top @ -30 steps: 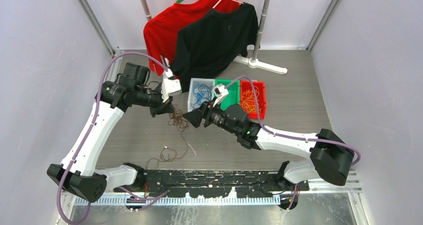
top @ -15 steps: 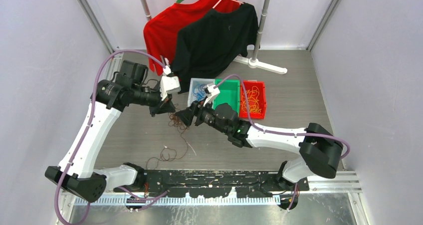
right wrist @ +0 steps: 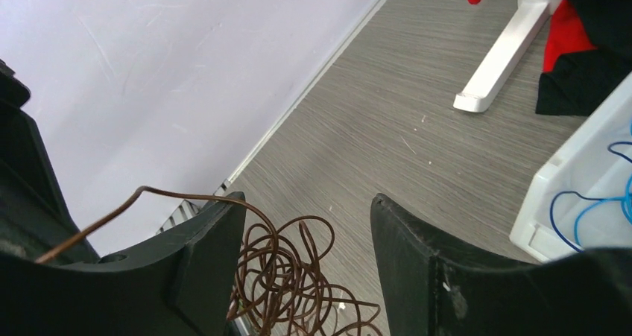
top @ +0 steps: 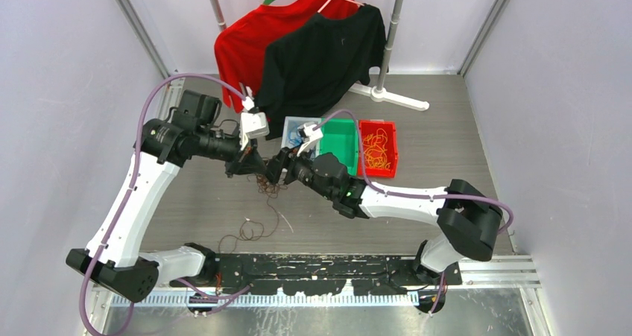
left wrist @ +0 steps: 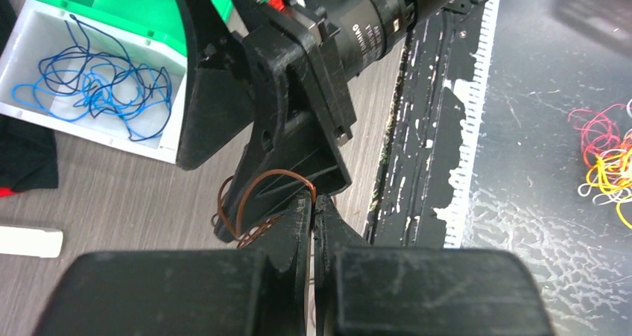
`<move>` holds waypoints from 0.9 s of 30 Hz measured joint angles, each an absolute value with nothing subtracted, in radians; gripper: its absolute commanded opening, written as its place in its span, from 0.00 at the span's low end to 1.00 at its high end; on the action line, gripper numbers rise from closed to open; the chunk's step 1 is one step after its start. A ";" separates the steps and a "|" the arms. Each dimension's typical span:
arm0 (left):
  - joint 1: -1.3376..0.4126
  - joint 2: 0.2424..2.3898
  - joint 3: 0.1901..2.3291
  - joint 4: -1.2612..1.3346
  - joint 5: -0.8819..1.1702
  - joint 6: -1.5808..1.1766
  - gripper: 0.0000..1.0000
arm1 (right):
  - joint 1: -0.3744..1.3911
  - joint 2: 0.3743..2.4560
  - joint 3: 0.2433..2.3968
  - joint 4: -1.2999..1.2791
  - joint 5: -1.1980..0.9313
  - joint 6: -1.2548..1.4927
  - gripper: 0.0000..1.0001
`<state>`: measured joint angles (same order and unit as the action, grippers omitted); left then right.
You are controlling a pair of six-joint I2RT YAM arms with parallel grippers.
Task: Untangle the cables
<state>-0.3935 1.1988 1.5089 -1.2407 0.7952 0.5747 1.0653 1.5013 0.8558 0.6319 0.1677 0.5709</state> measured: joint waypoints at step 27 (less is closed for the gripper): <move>-0.397 1.244 1.839 -1.209 0.798 0.447 0.00 | 1.095 1.680 0.733 0.853 0.212 0.669 0.58</move>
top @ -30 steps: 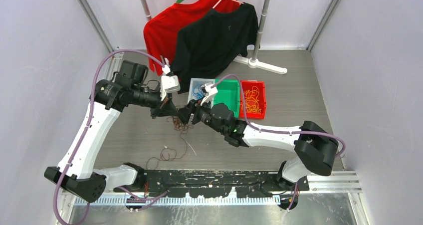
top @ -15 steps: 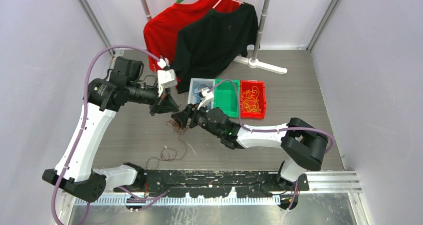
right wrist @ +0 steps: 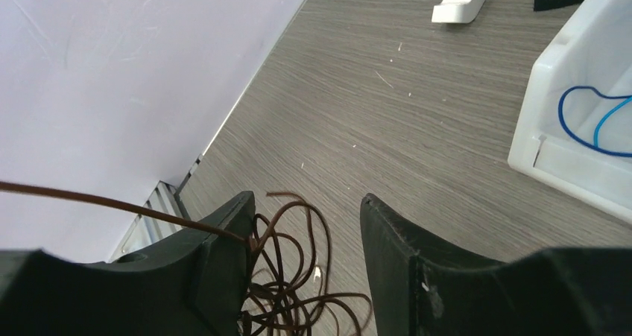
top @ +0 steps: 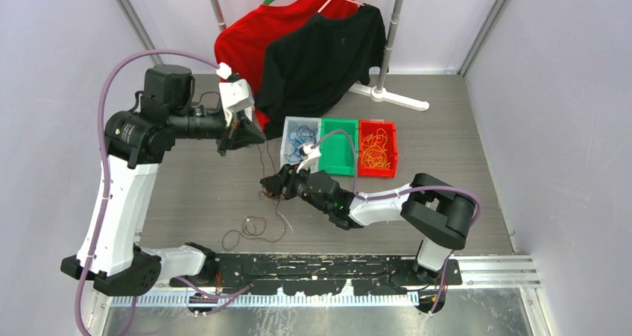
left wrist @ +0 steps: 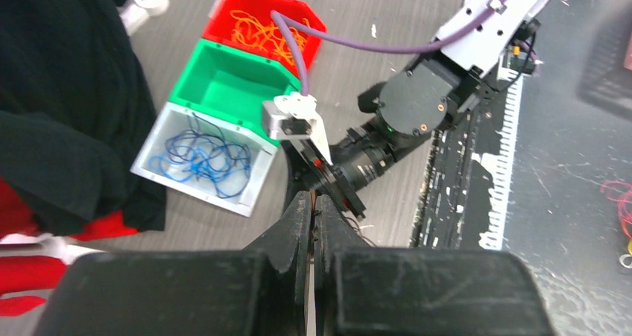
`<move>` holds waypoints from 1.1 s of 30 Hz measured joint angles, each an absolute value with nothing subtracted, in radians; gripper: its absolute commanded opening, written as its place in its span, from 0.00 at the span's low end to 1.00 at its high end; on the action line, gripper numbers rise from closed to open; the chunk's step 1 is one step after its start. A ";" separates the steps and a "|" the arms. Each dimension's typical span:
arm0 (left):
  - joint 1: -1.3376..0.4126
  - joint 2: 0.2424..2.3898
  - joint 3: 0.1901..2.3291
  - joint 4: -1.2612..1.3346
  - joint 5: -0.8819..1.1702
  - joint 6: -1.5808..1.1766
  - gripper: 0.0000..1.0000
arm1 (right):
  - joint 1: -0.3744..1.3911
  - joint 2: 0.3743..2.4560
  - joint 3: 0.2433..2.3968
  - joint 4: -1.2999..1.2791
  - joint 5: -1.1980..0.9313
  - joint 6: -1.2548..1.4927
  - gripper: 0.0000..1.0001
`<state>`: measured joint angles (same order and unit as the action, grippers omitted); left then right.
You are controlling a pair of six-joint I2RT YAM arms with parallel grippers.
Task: Untangle the cables
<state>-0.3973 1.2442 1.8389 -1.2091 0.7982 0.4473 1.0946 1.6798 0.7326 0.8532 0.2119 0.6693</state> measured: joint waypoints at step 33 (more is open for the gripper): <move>-0.400 1.252 2.176 -0.935 0.430 0.535 0.00 | 1.161 1.782 0.699 0.897 0.268 0.711 0.62</move>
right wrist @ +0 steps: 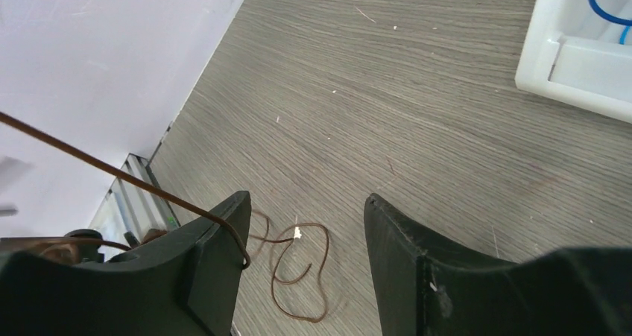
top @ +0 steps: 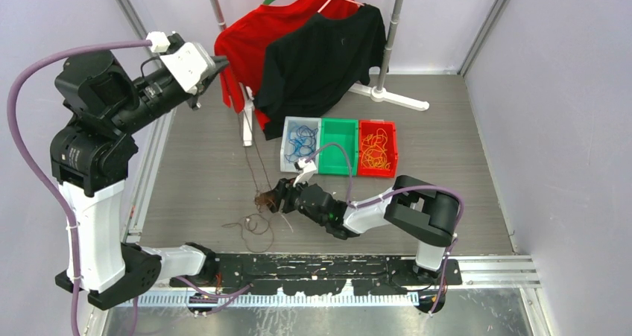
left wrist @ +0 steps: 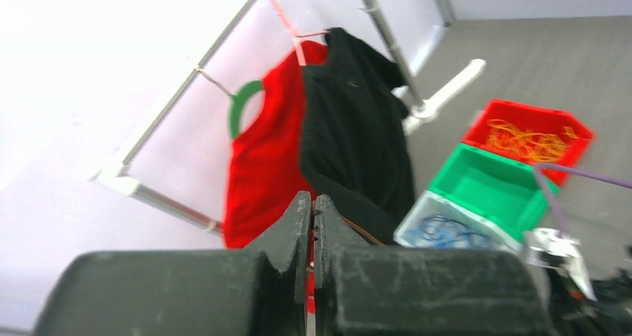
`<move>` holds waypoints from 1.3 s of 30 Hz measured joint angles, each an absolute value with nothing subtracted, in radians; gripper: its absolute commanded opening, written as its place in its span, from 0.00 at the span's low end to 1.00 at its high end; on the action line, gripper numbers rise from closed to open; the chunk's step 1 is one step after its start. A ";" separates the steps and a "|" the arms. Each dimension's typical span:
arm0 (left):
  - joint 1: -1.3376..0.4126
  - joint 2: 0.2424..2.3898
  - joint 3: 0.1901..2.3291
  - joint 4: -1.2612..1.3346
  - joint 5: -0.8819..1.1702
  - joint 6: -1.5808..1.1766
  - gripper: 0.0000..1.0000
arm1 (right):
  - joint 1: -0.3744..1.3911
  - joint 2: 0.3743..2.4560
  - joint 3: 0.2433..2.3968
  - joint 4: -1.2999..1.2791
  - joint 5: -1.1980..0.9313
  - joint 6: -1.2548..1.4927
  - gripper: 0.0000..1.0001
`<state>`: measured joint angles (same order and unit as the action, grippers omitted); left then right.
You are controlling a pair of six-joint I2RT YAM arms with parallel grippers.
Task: Untangle the cables
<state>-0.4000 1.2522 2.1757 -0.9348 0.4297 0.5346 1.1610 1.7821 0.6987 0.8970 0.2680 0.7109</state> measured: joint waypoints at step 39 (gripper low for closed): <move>-0.400 1.243 2.176 -0.237 0.211 0.658 0.00 | 1.190 1.518 0.778 0.550 0.271 0.402 0.91</move>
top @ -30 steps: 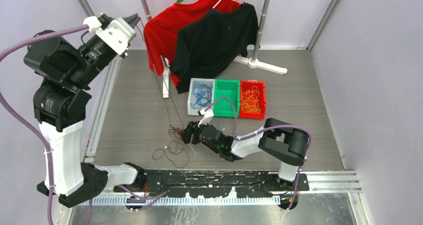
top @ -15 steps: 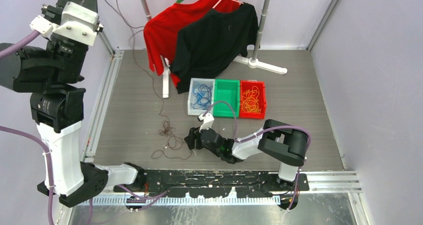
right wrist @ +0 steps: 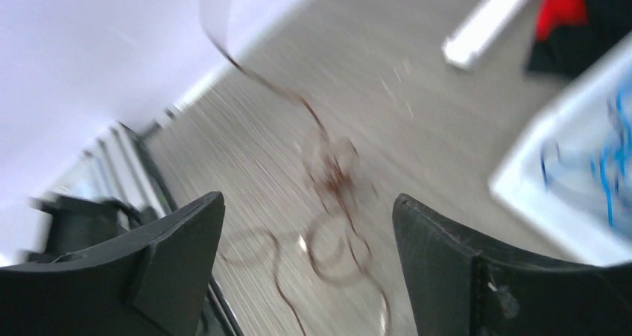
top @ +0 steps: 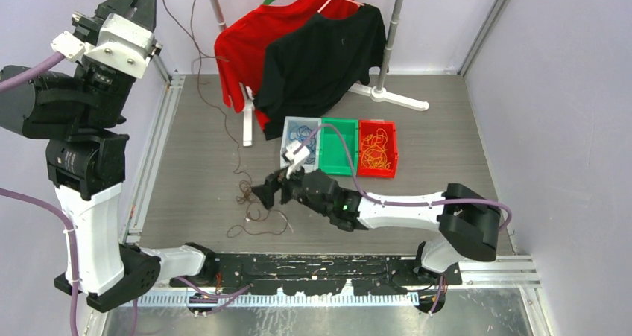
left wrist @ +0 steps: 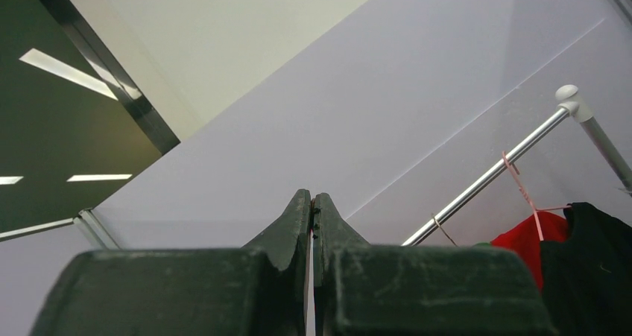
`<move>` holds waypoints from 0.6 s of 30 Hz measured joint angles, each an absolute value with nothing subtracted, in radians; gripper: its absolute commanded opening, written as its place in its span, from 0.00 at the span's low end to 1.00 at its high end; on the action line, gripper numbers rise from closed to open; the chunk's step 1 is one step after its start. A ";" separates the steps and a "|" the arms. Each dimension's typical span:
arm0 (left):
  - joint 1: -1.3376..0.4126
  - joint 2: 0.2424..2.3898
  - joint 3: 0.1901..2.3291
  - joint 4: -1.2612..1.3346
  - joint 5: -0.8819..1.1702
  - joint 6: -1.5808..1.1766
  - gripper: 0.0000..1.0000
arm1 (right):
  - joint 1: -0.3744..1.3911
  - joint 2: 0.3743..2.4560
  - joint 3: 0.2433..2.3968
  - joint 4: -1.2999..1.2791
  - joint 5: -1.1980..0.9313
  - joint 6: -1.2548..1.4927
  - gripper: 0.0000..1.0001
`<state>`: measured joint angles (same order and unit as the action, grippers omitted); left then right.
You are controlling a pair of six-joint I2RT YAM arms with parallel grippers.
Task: Untangle the cables
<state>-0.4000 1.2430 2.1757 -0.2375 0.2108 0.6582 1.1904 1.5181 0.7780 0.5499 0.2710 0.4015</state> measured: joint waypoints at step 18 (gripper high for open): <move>-0.400 1.273 2.302 -0.273 0.258 0.653 0.00 | 1.141 1.891 1.214 0.489 0.091 0.196 0.68</move>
